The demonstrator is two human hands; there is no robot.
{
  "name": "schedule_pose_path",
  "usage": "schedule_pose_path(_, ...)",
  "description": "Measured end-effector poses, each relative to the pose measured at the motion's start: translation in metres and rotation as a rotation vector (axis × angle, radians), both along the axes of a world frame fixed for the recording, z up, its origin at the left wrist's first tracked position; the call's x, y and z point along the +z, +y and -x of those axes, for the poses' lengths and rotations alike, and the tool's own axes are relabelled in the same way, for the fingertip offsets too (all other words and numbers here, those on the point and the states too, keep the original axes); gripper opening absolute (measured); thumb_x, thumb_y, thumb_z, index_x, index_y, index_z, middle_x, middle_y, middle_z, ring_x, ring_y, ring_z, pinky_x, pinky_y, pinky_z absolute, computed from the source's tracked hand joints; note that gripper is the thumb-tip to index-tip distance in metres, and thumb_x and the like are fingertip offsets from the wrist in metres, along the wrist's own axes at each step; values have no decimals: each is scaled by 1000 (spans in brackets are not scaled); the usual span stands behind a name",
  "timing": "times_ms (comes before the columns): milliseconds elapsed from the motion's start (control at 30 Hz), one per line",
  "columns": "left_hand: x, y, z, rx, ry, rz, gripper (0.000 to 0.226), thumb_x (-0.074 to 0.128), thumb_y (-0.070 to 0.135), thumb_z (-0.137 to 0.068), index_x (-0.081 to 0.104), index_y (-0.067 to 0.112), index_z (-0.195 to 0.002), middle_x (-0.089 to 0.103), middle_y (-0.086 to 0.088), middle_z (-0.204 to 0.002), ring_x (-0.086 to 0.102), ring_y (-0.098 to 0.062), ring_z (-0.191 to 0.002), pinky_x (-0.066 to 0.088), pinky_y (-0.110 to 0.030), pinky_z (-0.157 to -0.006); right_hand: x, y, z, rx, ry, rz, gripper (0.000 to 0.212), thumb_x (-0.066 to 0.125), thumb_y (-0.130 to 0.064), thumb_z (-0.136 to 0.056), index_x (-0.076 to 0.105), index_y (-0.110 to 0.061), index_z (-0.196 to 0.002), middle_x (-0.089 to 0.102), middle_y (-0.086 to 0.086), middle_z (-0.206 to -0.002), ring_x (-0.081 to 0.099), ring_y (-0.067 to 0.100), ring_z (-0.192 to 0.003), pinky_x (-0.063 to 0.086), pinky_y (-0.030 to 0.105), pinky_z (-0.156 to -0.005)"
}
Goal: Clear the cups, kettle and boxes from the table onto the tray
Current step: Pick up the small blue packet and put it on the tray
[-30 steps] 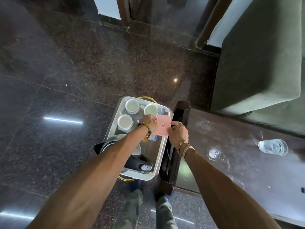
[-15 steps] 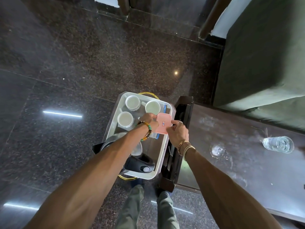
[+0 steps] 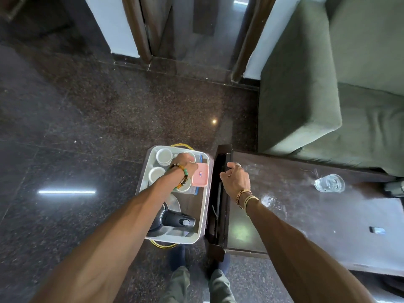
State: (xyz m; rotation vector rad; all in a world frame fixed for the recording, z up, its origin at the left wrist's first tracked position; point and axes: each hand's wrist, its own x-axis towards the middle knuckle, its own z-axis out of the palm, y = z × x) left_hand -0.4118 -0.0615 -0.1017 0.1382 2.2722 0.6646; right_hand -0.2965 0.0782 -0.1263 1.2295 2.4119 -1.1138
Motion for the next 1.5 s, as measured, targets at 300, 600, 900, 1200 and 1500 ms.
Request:
schedule_pose_path(300,87,68,-38,-45,167,-276,27,65,19,-82,71,17,-108,72,-6,-111,66,-24,-105,50,-30,-97,93,38,-57,-121,192,-188,44,63,-33,-85,61,-17,-126,66,6,-118,60,28,-110,46,34,-90)
schedule_pose_path(600,188,202,-142,-415,427,-503,14,64,29,-80,73,23,-90,74,2,-96,68,-18,-92,49,-21,-78,191,127,-214,-314,320,-585,49,62,-44,-89,59,-13,-127,60,9,-125,53,28,-120,39,36,-103)
schedule_pose_path(900,189,279,-342,-637,382,-566,12,64,35,-79,69,24,-78,71,7,-82,66,-16,-82,44,-21,-68,199,165,-424,-610,260,-672,49,63,-44,-87,59,-14,-126,59,9,-121,56,28,-115,43,37,-97)
schedule_pose_path(1200,209,344,-534,-839,341,-646,7,66,27,-79,71,25,-83,70,8,-80,66,-12,-77,42,-14,-62,207,189,-624,-900,260,-691,45,65,-39,-87,60,-11,-123,60,8,-120,57,27,-113,43,35,-99)
schedule_pose_path(1500,184,397,-673,-1010,267,-632,14,68,26,-77,73,22,-89,75,3,-91,69,-16,-88,47,-20,-76,186,204,-747,-1136,219,-673,44,65,-39,-88,60,-12,-121,62,10,-118,59,26,-110,46,36,-97)
